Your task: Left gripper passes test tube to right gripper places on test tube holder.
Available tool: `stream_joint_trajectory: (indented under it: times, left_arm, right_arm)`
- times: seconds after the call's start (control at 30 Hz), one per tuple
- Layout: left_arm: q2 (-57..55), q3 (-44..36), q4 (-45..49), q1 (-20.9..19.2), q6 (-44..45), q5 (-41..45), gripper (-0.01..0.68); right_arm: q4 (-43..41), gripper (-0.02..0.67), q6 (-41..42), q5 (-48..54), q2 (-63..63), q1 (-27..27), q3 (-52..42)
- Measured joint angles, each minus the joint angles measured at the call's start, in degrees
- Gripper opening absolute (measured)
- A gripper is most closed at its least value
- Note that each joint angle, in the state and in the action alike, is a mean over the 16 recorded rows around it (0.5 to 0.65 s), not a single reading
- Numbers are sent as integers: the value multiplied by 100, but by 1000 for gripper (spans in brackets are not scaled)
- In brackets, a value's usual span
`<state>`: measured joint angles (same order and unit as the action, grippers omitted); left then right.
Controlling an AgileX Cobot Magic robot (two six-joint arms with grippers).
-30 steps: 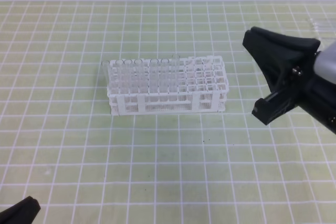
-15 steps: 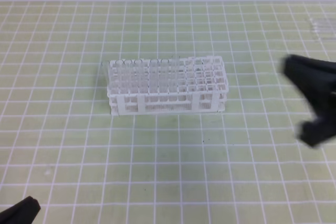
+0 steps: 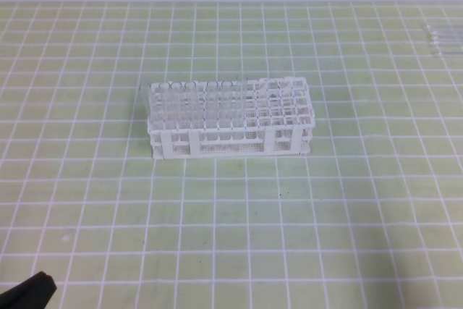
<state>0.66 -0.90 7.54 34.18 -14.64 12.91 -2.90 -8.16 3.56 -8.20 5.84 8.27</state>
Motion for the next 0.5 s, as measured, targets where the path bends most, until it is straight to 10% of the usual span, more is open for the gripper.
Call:
stream_joint_trajectory:
  times: [0.5]
  left_arm:
    - [-3,1,0,6,0,31,0]
  right_arm:
    - [387,-2,152,698,910,-463,-839]
